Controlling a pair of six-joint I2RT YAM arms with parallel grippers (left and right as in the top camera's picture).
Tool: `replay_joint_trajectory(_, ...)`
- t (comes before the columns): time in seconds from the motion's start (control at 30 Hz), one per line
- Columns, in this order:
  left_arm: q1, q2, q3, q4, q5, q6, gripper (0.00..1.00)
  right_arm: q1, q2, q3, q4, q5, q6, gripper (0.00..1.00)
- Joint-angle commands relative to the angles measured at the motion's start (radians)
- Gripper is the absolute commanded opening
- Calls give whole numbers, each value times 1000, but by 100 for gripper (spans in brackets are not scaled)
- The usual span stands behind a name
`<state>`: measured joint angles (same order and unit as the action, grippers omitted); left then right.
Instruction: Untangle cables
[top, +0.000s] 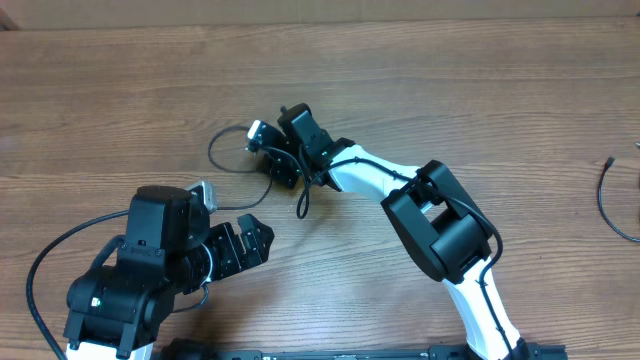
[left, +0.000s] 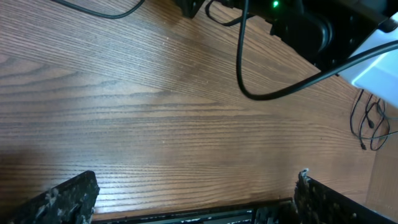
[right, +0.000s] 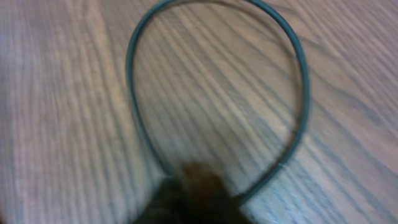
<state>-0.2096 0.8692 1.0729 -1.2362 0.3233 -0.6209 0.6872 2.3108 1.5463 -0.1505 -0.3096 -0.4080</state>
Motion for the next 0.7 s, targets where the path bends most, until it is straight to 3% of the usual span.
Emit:
replay_joint_trajectory(0.0,0,0,-4,-5,18,23,100,-2,7,-29,-19,110,15,4)
replay_joint_trajectory(0.2,0,0,-4,-6,18,23,100,-28,3,26,10,111,34,4)
replay_joint_trajectory(0.67,0,0,-4,-6,14,37,100,-118,-162,226,-195,111,46,4)
